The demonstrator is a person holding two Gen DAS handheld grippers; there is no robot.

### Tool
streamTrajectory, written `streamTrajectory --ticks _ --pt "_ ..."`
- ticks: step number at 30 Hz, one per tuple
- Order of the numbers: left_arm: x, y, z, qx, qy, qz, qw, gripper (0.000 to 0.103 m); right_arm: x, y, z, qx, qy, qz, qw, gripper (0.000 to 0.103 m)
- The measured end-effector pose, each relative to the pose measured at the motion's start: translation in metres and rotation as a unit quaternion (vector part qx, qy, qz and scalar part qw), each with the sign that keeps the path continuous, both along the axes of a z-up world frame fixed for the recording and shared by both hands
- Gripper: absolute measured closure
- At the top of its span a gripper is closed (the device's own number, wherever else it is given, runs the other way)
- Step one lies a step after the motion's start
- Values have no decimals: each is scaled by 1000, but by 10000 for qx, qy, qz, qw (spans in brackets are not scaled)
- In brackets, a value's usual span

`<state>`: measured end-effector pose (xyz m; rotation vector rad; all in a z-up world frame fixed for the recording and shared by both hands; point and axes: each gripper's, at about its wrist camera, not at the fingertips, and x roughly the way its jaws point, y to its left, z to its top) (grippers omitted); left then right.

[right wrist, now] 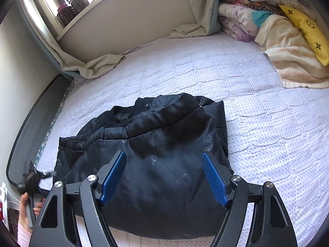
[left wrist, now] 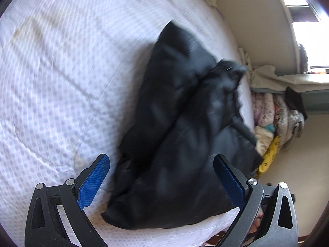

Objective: Fold large clothes

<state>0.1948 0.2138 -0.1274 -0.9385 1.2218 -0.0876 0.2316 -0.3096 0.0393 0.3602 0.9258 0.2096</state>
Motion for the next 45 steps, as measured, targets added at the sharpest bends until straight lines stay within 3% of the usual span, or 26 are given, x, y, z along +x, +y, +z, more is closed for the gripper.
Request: streamTrajectory --ticks 4,7,12,17,25,28,35,45 --pt "-2 -8 -7 -143 -73 16 9999 1 -5 -5 4 44 -51 -39 10000 28" --pt "-2 -18 -13 -507 -159 -18 9986 1 -6 -8 4 79 -50 -78 9999 27" --pt "-4 -28 -18 -555 -503 273 9968 5 -4 -11 1 144 10 -123 9998 27" --pt "-7 -25 -32 -1137 -500 566 9906 40 -2 -6 -3 223 88 -32 9997 27" --pt "8 -42 -10 -1003 -740 500 9909 68 0 12 -5 72 127 187 9997 27" --pt "9 -45 2 -950 -870 444 9907 71 0 22 -3 -200 48 297 9993 30" --pt "10 -43 7 -874 -945 386 9909 73 3 47 -7 -1042 -209 593 9926 64" --pt "17 -56 17 -639 -1032 287 9922 73 18 101 -38 -1356 -250 1140 9839 66"
